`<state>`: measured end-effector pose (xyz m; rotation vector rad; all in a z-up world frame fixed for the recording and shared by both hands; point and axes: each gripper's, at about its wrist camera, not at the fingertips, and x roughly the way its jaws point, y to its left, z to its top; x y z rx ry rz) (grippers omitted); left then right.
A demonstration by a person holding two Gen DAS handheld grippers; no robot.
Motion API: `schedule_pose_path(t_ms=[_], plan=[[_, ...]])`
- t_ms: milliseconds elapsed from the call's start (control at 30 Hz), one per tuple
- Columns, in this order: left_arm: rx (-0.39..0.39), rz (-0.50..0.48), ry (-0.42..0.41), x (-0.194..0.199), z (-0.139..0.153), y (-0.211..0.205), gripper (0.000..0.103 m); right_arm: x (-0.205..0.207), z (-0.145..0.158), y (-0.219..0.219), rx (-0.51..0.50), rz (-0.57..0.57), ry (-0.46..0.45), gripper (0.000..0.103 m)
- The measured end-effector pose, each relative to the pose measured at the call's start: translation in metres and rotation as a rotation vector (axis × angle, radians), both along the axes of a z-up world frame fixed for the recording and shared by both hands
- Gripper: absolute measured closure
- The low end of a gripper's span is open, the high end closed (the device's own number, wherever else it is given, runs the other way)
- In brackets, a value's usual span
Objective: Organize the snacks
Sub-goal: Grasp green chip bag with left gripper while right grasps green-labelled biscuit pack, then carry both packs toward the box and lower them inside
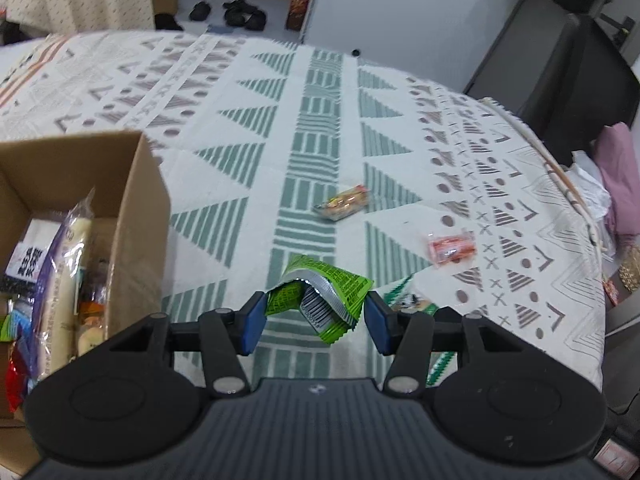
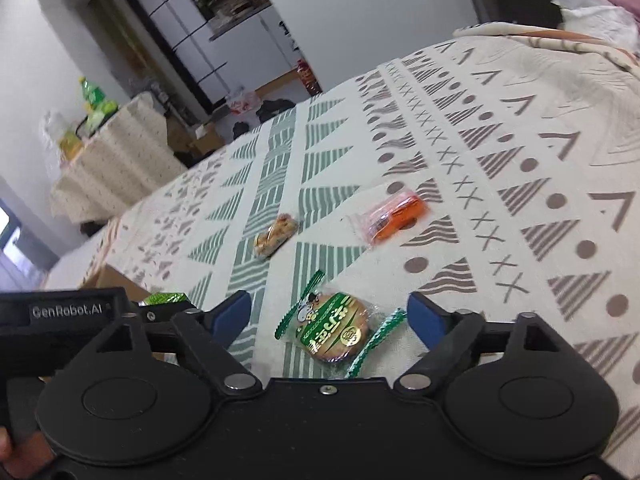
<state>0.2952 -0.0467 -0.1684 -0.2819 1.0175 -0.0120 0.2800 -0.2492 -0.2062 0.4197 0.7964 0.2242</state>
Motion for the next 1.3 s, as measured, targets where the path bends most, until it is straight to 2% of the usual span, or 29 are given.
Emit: schedule_pose_path(t_ms=[67,400,567,633,733,800,900,1300], plan=[[-0.014,0.011,0.023,0.003,-0.004,0.003,0.051,0.004,-0.003,0.007,-0.05,0.017,0.004,0.005],[-0.027,0.015,0.084,0.015,-0.019,0.003,0.051,0.015,-0.02,0.031,-0.181,0.076,0.016,0.004],[-0.024,0.027,0.099,0.021,-0.023,0.005,0.051,0.021,-0.026,0.033,-0.264,0.029,0.004,0.006],[-0.023,0.03,0.105,0.022,-0.024,0.005,0.051,0.022,-0.027,0.028,-0.261,0.005,-0.004,0.008],[-0.021,0.024,0.111,0.022,-0.026,0.004,0.051,0.02,-0.025,0.023,-0.252,-0.019,-0.009,0.024],[-0.017,0.021,0.109,0.022,-0.026,0.002,0.051,0.02,-0.024,0.021,-0.248,-0.014,-0.015,0.04],[-0.012,0.018,0.103,0.021,-0.024,0.001,0.051,0.017,-0.022,0.02,-0.234,0.006,-0.008,0.049],[-0.007,0.018,0.06,0.011,-0.01,0.005,0.051,-0.001,-0.013,0.029,-0.252,0.066,0.013,0.06]])
